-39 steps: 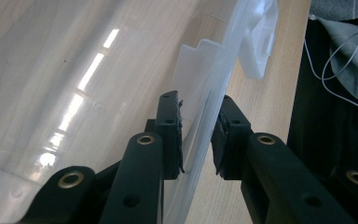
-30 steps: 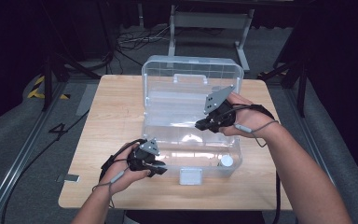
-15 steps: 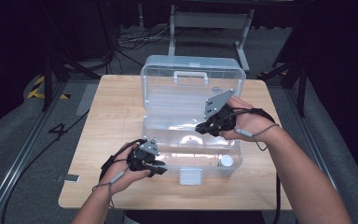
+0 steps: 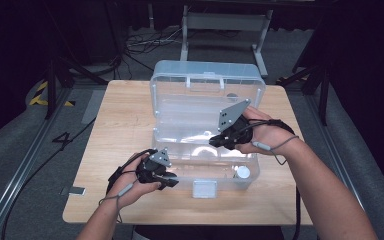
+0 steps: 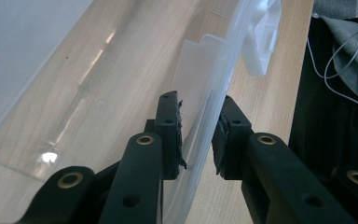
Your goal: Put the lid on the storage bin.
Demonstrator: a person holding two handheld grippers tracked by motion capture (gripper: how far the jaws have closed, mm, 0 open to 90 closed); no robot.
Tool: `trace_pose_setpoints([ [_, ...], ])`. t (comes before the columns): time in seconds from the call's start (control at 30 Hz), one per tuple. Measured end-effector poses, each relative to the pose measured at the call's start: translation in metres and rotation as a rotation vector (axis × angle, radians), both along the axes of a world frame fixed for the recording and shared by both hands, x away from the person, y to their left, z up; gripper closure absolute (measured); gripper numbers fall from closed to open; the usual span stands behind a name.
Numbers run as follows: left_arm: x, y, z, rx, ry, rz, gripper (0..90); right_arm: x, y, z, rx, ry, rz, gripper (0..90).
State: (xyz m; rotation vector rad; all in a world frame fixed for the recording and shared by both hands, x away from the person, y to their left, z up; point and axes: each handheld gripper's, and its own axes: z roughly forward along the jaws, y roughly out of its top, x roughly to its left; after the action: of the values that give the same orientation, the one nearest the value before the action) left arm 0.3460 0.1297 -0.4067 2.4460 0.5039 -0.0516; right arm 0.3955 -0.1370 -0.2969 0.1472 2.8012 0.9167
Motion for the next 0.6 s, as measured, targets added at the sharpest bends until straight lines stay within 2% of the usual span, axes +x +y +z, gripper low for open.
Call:
trace_pose_setpoints([
  [0.6,-0.0009,-0.0008,0.0001,0.012,-0.012,-0.001,74.6,-0.0064,-0.0014,-0.0041,0.008,-0.006,0.009,83.9],
])
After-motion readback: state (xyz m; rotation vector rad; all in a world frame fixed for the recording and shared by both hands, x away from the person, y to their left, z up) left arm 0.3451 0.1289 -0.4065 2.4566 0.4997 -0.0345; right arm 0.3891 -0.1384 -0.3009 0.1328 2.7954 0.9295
